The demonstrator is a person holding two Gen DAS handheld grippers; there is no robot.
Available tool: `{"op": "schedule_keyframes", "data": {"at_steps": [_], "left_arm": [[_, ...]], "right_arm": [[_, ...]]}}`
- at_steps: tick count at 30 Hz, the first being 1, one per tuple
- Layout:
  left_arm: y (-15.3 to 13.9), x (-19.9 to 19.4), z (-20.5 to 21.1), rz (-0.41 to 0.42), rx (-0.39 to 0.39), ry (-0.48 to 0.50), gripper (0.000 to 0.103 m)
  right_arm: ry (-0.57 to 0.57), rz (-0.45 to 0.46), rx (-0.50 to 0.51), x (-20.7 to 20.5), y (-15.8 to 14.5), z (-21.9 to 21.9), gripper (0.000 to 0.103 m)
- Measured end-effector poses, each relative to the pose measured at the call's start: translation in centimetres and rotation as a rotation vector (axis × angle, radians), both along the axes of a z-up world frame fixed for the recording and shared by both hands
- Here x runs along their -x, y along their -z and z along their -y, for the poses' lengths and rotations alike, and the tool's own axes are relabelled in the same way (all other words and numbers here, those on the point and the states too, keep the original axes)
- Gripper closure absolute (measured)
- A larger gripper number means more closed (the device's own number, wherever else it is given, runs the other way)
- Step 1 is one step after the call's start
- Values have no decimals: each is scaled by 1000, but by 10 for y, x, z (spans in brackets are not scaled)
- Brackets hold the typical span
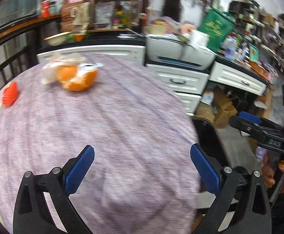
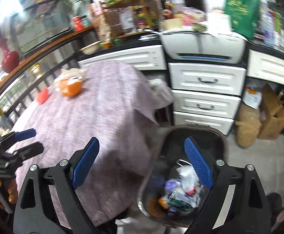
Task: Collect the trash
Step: 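Move both grippers back from the bin to the table, then grasp the white blue-printed wrapper with the right gripper while the left grasps the red-printed paper bag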
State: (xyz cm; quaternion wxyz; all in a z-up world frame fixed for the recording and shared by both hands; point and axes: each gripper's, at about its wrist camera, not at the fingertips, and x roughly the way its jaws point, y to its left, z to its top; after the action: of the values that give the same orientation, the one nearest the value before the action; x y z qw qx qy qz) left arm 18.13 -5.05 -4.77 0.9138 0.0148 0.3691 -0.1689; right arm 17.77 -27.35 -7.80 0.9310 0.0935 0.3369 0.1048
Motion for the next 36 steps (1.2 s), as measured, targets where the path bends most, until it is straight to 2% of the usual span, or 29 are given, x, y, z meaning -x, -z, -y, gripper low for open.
{"op": "schedule_keyframes", "data": {"at_steps": [7,11,17,21,24,29,33,36], "left_arm": [[-9,-30,-63,3,31,-137,6],[-11,-46,-94,6,28,-195,6],[-5,-73,-148,13,-51,-310,6],[-4,-92,-192,-10,4,-408,6],[-8,-100,-212,-6,43,-438,6],[-13,-125,-220,7,31,-449,6],[-20,-152,-210,25,54,-382,6],[-22,-164,-197,45,83,-295,6]], "right_arm": [[-105,-13,-15,-44,-10,-49,15],[-144,-12,12,-67,-16,-77,15],[-199,0,54,-98,-26,-116,15],[-221,33,97,-119,-33,-141,15],[-258,56,155,-139,-35,-167,15],[-295,57,177,-177,-35,-205,15],[-282,28,178,-211,-29,-226,17],[-282,10,225,-229,-19,-240,29]]}}
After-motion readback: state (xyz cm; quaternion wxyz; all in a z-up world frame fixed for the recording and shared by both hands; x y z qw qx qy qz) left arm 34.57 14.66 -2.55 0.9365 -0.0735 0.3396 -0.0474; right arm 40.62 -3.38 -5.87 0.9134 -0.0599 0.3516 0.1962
